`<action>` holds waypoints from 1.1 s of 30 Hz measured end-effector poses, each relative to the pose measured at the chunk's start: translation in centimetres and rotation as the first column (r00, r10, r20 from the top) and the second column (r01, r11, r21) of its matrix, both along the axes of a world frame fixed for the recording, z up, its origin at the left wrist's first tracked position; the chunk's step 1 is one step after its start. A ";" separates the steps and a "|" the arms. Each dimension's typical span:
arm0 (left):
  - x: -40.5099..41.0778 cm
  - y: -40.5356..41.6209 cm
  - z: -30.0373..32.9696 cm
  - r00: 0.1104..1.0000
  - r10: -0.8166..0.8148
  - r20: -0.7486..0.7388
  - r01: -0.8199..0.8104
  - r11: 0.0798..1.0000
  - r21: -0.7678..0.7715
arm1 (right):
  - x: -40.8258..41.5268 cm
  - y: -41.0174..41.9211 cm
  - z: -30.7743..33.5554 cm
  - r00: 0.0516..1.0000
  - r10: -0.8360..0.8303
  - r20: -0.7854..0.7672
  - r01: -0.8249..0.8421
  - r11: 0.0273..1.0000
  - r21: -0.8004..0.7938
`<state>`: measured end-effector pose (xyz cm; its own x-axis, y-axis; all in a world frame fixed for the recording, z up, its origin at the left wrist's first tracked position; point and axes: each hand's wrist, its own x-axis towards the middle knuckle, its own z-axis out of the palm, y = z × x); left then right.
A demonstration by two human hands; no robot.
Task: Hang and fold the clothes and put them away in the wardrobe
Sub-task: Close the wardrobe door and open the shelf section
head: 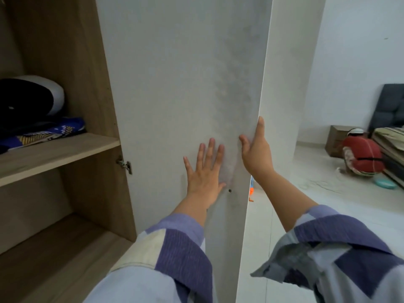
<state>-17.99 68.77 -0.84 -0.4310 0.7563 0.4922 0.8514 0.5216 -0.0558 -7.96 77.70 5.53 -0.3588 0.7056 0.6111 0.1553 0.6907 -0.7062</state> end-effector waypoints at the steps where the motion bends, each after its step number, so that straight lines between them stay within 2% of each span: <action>1: -0.1 -0.4 0.2 1.000 -0.008 -0.014 0.008 1.000 -0.012 | 0.1 0.0 0.0 1.000 -0.003 0.001 0.003 1.000 0.003; 3: -0.7 -1.8 0.7 0.999 -0.008 -0.044 0.006 1.000 -0.030 | 0.6 -0.4 0.0 1.000 -0.009 0.007 0.009 1.000 0.027; 5: -1.6 -3.6 1.4 0.999 0.030 -0.039 -0.031 0.999 -0.020 | 1.0 -1.4 -0.2 0.991 -0.130 0.043 0.125 0.986 0.110; 7: -2.6 -5.8 2.0 0.997 0.078 -0.029 -0.079 0.996 -0.028 | 1.2 -3.2 -0.6 0.941 -0.335 0.045 0.313 0.915 0.255; 9: -3.1 -8.1 2.1 0.990 0.131 -0.043 -0.134 0.990 -0.054 | 0.8 -5.4 -1.4 0.923 -0.380 0.059 0.319 0.841 0.437; 12: -3.3 -11.8 2.3 0.978 0.202 -0.046 -0.205 0.975 -0.084 | -0.8 -8.4 -3.6 0.930 -0.298 0.216 0.125 0.808 0.576; 14: -3.6 -14.3 2.2 0.973 0.229 -0.023 -0.230 0.970 -0.084 | -1.9 -10.5 -5.0 0.885 -0.206 0.417 -0.056 0.843 0.534; 16: -3.8 -16.9 1.9 0.962 0.272 -0.004 -0.271 0.960 -0.070 | -3.3 -12.1 -6.3 0.793 -0.115 0.598 -0.224 0.858 0.462; 20: -3.9 -22.0 0.3 0.896 0.442 0.049 -0.437 0.895 -0.093 | -6.9 -14.9 -8.4 0.656 0.056 0.753 -0.460 0.821 0.339; 22: -3.7 -24.8 -0.8 0.831 0.549 0.088 -0.541 0.835 -0.095 | -9.0 -16.2 -9.4 0.612 0.157 0.775 -0.564 0.773 0.289; 25: -2.5 -28.7 -3.1 0.688 0.709 0.153 -0.699 0.705 -0.123 | -11.6 -18.6 -11.2 0.497 0.340 0.798 -0.748 0.635 0.194; 28: -0.2 -32.0 -5.6 0.499 0.843 0.203 -0.822 0.534 -0.196 | -12.9 -21.7 -13.0 0.316 0.471 0.824 -0.883 0.463 0.074; 32: 5.5 -36.1 -9.0 0.267 0.922 0.280 -0.913 0.335 -0.234 | -13.0 -27.1 -15.4 0.150 0.529 0.835 -0.975 0.220 0.035; 33: 8.1 -37.3 -9.8 0.176 0.939 0.296 -0.926 0.260 -0.273 | -12.2 -29.1 -16.2 0.082 0.529 0.844 -0.991 0.133 0.013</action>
